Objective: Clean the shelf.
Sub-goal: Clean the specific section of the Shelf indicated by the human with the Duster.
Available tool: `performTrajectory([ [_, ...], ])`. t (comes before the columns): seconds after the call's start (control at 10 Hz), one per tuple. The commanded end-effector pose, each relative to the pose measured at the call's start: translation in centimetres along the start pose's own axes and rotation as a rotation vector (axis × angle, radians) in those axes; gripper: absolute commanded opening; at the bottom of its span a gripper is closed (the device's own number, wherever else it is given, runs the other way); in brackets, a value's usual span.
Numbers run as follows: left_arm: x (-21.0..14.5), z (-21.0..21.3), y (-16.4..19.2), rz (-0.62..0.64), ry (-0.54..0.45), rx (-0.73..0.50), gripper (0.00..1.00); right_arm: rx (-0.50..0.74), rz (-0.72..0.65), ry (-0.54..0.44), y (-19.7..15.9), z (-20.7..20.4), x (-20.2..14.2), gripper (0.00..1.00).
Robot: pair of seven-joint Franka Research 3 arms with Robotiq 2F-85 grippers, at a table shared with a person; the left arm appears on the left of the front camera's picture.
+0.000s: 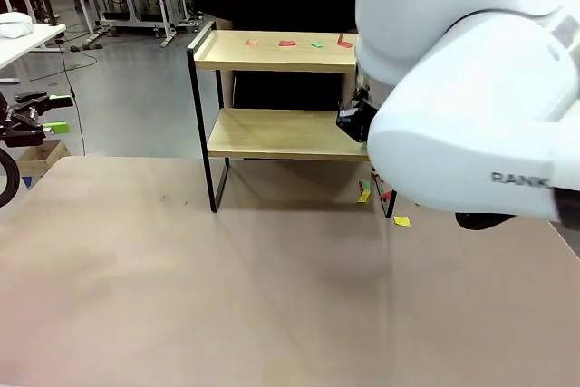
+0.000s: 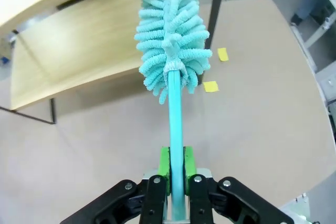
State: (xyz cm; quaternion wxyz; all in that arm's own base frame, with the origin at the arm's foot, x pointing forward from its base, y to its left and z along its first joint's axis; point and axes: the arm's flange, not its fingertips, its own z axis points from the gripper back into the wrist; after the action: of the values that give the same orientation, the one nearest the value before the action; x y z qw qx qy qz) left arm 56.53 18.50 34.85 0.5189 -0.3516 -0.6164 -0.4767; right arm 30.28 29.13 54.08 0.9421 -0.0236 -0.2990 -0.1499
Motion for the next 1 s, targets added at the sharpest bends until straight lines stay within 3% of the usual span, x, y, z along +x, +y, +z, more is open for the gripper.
performTrajectory([
  [0.0, 0.4, -0.1, -0.2, -0.004, -0.001, 0.001, 1.00, 0.114, 0.029, 0.006, -1.8, 0.9, -0.4, 0.13],
  [0.5, 0.4, -0.1, -0.2, -0.004, -0.001, 0.001, 1.00, 0.443, 0.246, 0.165, -5.5, 2.5, -0.6, 0.13],
  [0.9, 0.4, -0.1, -0.2, -0.004, -0.001, 0.001, 1.00, 0.621, 0.449, 0.271, -9.3, 3.5, -1.1, 0.13],
])
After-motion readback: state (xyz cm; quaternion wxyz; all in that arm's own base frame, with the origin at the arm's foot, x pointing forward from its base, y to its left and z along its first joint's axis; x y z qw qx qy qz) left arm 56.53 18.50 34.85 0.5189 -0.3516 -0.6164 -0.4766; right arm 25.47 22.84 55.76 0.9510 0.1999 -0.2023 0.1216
